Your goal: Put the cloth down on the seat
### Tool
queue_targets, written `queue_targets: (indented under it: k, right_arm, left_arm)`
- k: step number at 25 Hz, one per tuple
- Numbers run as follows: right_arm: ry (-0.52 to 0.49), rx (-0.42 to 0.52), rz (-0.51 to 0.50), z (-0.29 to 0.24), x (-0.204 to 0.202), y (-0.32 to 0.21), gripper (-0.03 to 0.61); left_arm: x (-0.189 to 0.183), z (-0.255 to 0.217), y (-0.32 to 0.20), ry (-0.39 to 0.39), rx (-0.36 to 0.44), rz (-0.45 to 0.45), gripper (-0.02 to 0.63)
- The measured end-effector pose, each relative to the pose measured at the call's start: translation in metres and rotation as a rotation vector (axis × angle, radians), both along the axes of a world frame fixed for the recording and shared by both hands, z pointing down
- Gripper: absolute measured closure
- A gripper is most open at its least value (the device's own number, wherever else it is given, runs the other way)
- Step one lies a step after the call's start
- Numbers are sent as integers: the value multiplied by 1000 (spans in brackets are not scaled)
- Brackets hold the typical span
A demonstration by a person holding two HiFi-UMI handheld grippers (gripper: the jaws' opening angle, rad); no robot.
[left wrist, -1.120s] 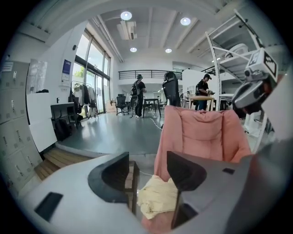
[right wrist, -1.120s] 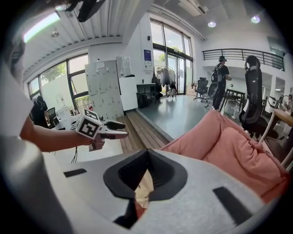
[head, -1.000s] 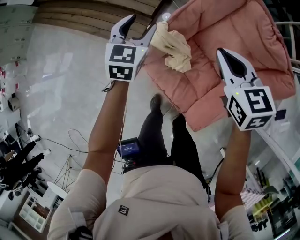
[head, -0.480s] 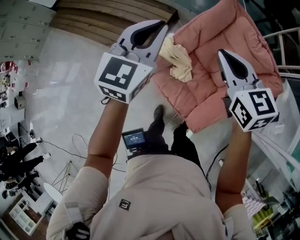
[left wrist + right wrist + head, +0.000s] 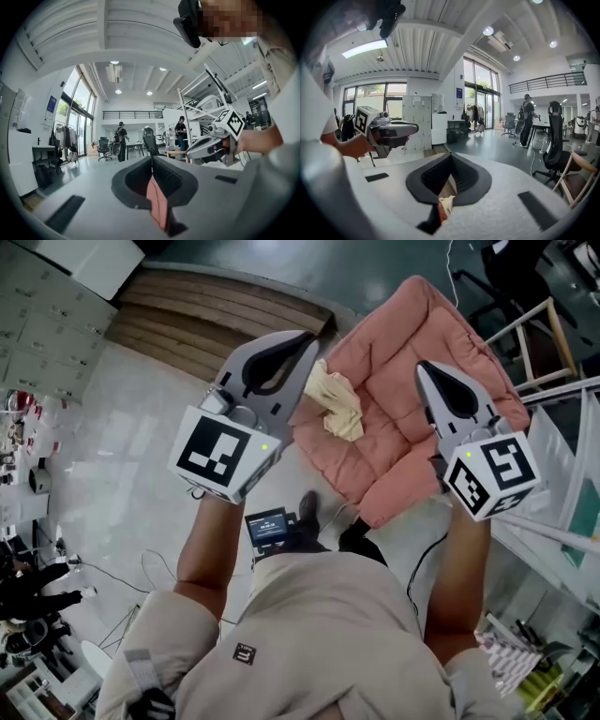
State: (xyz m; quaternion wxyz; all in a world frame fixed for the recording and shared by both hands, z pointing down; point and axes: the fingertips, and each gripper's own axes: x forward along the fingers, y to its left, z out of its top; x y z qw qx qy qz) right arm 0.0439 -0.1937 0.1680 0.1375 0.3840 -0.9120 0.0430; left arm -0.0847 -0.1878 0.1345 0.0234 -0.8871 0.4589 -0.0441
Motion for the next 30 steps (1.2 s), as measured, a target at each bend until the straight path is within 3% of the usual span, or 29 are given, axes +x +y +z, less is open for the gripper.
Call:
queue_targets:
  k: [10, 30]
  right_arm:
    - [-5, 109, 10, -64, 20, 37, 586]
    - [23, 131, 10, -64, 48, 70, 588]
  left_arm:
    - [29, -51, 47, -24, 84, 92, 600]
    - [65, -50, 77, -7, 84, 136, 600]
